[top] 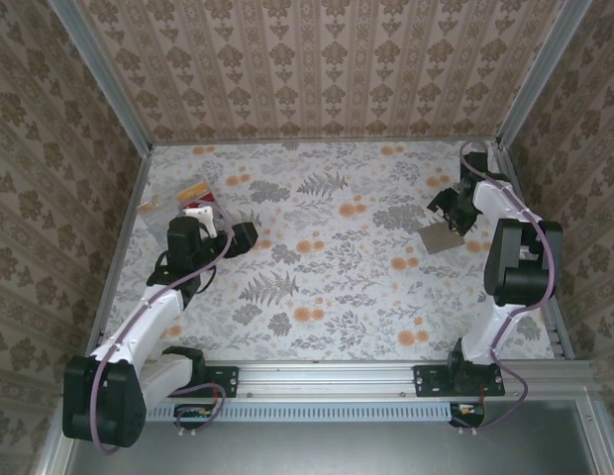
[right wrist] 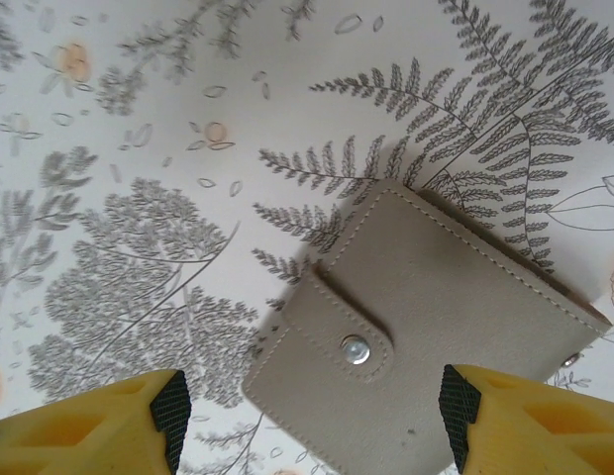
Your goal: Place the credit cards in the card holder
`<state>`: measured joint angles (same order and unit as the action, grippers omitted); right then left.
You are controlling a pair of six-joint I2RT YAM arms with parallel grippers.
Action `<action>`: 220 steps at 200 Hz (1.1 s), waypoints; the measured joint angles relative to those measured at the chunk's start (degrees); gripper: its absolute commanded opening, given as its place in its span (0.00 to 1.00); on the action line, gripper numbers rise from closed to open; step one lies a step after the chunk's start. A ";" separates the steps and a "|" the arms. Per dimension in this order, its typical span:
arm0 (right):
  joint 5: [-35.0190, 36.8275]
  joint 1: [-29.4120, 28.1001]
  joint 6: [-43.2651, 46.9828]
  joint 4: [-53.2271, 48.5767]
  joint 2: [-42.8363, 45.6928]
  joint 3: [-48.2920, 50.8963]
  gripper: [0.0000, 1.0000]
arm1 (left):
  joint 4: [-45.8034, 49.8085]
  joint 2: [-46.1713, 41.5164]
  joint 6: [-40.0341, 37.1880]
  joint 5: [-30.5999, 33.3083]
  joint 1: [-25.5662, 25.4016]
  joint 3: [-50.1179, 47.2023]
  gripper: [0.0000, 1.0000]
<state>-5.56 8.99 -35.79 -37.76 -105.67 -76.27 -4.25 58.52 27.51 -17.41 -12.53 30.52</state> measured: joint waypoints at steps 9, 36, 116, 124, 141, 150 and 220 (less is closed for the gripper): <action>-0.15 -0.09 -0.02 0.15 -0.83 0.26 0.70 | -0.02 0.02 0.00 0.00 -0.28 0.00 1.00; -1.64 -0.61 -0.90 0.35 -1.60 2.67 0.70 | 0.00 0.02 0.02 0.04 -0.61 0.00 1.00; -5.86 -14.08 -18.29 14.64 9.66 21.00 0.71 | 0.02 1.27 1.03 0.87 -1.81 0.55 1.00; -6.16 -16.44 -19.93 15.58 10.62 22.16 0.71 | -0.02 1.42 1.09 0.90 -2.10 0.66 1.00; -7.10 -21.33 -21.77 16.35 11.61 22.71 0.71 | -0.02 1.66 1.29 0.90 -2.84 0.70 1.00; -7.19 -23.39 -21.64 16.15 11.85 22.40 0.71 | -0.04 1.88 1.31 0.92 -3.30 0.70 1.00; -2.84 -17.05 -8.33 10.45 13.64 16.65 0.62 | -0.24 3.98 2.75 1.16 -8.39 0.83 1.00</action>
<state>-8.40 -8.05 -44.12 -27.31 -92.03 -59.61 -4.49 62.50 30.26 -16.25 -20.93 31.35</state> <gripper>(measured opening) 0.639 0.992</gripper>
